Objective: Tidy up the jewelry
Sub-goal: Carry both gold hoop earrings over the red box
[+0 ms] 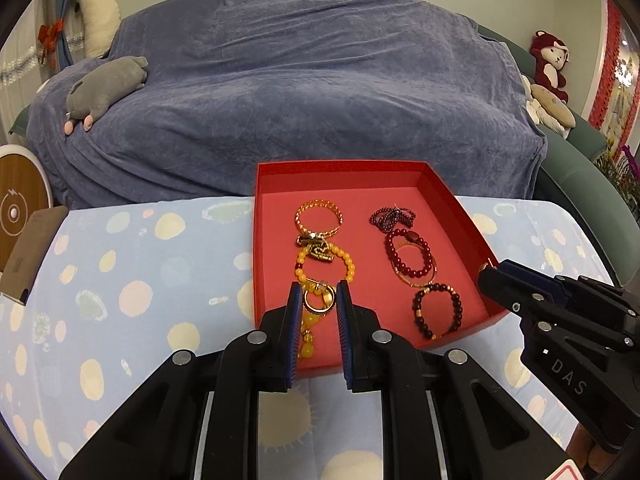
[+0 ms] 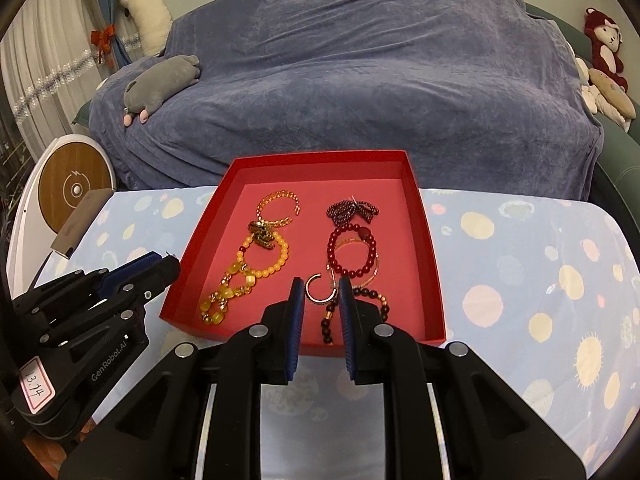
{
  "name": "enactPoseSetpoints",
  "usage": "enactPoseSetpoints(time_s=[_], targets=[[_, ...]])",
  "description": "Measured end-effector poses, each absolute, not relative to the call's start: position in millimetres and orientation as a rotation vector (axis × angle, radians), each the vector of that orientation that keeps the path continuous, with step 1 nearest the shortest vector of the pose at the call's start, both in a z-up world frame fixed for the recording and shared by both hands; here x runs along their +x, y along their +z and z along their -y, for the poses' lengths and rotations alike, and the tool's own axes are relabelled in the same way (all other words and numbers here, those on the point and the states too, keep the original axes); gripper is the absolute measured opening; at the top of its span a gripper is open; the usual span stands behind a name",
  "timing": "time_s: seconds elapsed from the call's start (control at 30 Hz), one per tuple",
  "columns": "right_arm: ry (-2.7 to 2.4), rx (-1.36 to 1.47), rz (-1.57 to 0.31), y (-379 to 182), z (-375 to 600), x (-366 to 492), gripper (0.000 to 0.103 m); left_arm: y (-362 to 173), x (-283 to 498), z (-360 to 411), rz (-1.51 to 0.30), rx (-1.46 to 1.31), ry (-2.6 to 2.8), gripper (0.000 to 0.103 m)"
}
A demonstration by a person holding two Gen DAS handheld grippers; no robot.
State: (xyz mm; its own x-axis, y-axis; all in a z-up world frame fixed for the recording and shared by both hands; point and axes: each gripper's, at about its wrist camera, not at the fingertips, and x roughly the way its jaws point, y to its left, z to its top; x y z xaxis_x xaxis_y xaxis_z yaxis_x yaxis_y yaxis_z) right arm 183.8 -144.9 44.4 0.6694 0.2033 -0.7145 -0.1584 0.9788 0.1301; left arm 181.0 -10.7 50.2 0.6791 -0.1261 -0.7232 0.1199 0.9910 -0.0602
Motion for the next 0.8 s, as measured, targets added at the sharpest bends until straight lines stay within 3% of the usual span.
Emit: enactPoseSetpoints(time_s=[0.8], targets=[[0.177,0.04,-0.81,13,144,257,0.017,20,259,20,-0.821,0.018,-0.085,0.015]])
